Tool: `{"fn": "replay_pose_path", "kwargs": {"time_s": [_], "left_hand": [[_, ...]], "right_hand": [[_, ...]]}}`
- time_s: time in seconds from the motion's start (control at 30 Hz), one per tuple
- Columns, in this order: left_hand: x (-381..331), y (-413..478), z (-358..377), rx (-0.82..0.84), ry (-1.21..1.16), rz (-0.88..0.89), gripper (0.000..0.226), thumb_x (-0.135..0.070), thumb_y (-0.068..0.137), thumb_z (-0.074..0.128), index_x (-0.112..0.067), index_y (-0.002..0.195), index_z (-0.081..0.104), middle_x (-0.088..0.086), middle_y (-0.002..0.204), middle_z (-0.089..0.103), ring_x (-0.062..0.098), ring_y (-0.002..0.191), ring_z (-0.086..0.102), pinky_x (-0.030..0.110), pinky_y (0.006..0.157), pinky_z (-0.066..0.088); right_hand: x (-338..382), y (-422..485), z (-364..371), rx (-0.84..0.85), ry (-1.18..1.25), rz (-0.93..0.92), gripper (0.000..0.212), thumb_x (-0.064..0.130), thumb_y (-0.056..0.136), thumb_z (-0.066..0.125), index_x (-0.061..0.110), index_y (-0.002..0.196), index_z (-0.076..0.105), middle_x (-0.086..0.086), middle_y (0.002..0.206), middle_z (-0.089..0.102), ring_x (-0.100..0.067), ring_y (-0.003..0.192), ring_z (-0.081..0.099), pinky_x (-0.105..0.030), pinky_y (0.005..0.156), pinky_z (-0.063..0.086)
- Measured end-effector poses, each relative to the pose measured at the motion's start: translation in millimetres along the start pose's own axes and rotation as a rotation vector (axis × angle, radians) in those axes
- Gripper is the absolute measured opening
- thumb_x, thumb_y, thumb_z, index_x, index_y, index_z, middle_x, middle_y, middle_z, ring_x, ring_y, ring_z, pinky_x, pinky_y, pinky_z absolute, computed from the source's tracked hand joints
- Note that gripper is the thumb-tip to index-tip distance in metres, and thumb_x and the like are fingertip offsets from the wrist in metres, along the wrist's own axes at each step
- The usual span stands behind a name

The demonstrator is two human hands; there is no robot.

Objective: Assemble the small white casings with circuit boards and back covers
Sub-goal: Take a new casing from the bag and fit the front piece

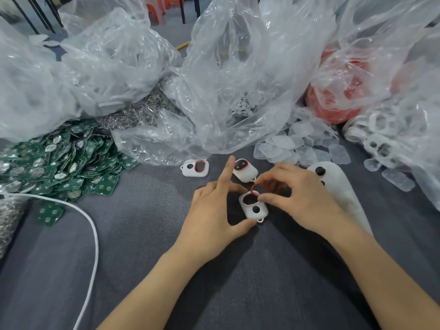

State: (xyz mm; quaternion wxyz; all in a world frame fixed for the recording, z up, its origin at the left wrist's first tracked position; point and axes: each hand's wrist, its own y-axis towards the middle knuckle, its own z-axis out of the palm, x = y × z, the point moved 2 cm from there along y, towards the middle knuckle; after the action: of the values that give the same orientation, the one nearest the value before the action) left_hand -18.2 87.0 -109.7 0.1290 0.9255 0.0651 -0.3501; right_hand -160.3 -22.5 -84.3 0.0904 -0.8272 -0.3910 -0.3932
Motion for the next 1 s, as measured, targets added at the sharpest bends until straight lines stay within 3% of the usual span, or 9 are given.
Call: {"fn": "replay_pose_path", "kwargs": {"time_s": [0.03, 0.1, 0.17, 0.27, 0.43, 0.6, 0.7, 1.0], "left_hand": [[1, 0, 0, 0.006, 0.005, 0.004, 0.101, -0.041, 0.072, 0.078, -0.031, 0.151, 0.015, -0.053, 0.115, 0.04, -0.006, 0.119, 0.039, 0.015, 0.106, 0.016], [1, -1, 0, 0.015, -0.002, 0.004, 0.104, -0.039, 0.072, 0.077, -0.025, 0.153, 0.013, -0.05, 0.114, 0.044, -0.008, 0.123, 0.037, 0.012, 0.106, 0.014], [1, -1, 0, 0.023, -0.012, 0.007, 0.106, -0.038, 0.073, 0.076, -0.036, 0.151, 0.004, -0.041, 0.113, 0.052, -0.008, 0.126, 0.036, 0.006, 0.103, 0.009], [2, -1, -1, 0.035, 0.01, 0.003, 0.101, -0.038, 0.075, 0.075, -0.054, 0.141, 0.0, -0.045, 0.11, 0.049, -0.018, 0.12, 0.03, 0.003, 0.102, 0.006], [4, 0, 1, 0.032, 0.003, -0.01, 0.095, -0.035, 0.076, 0.076, -0.058, 0.136, 0.006, -0.051, 0.104, 0.044, -0.033, 0.114, 0.021, -0.001, 0.098, 0.007], [5, 0, -1, 0.023, -0.001, -0.041, 0.084, -0.037, 0.073, 0.078, -0.057, 0.133, 0.022, -0.037, 0.114, 0.052, -0.018, 0.113, 0.033, 0.002, 0.1, 0.014], [5, 0, -2, 0.032, -0.001, -0.049, 0.08, -0.035, 0.072, 0.079, -0.045, 0.137, 0.033, -0.035, 0.112, 0.057, -0.007, 0.118, 0.04, 0.004, 0.099, 0.016], [5, 0, -3, 0.056, 0.024, -0.04, 0.078, -0.037, 0.073, 0.078, -0.043, 0.138, 0.035, -0.033, 0.115, 0.057, -0.008, 0.12, 0.037, 0.004, 0.1, 0.013]], "right_hand": [[0, 0, 1, 0.017, 0.018, 0.014, 0.025, 0.012, 0.074, 0.08, 0.019, 0.097, 0.073, 0.008, 0.087, 0.062, -0.003, 0.079, 0.058, -0.014, 0.074, 0.046], [0, 0, 3, 0.039, 0.039, 0.034, 0.024, 0.014, 0.073, 0.081, 0.02, 0.095, 0.074, 0.008, 0.085, 0.061, -0.001, 0.078, 0.058, -0.012, 0.072, 0.045], [0, 0, 4, 0.045, 0.054, 0.049, 0.024, 0.015, 0.071, 0.082, 0.023, 0.093, 0.074, 0.008, 0.083, 0.06, -0.002, 0.076, 0.057, -0.011, 0.07, 0.044], [0, -1, 8, 0.062, 0.093, 0.077, 0.025, 0.014, 0.07, 0.082, 0.024, 0.092, 0.073, 0.006, 0.085, 0.06, -0.003, 0.074, 0.057, -0.011, 0.07, 0.044], [0, -2, 14, 0.054, 0.101, 0.097, 0.023, 0.012, 0.07, 0.082, 0.02, 0.09, 0.072, 0.001, 0.085, 0.059, -0.008, 0.073, 0.055, -0.013, 0.068, 0.043], [-2, -1, 13, 0.062, 0.123, 0.106, 0.021, 0.014, 0.071, 0.082, 0.022, 0.087, 0.072, 0.001, 0.086, 0.059, -0.008, 0.073, 0.056, -0.013, 0.068, 0.044], [-3, -1, 12, 0.066, 0.141, 0.111, 0.021, 0.015, 0.072, 0.081, 0.024, 0.087, 0.072, 0.002, 0.086, 0.06, -0.006, 0.072, 0.056, -0.013, 0.068, 0.044], [-4, -1, 11, 0.081, 0.156, 0.099, 0.02, 0.016, 0.072, 0.081, 0.024, 0.089, 0.073, 0.007, 0.085, 0.059, 0.003, 0.071, 0.056, -0.01, 0.068, 0.042]]}}
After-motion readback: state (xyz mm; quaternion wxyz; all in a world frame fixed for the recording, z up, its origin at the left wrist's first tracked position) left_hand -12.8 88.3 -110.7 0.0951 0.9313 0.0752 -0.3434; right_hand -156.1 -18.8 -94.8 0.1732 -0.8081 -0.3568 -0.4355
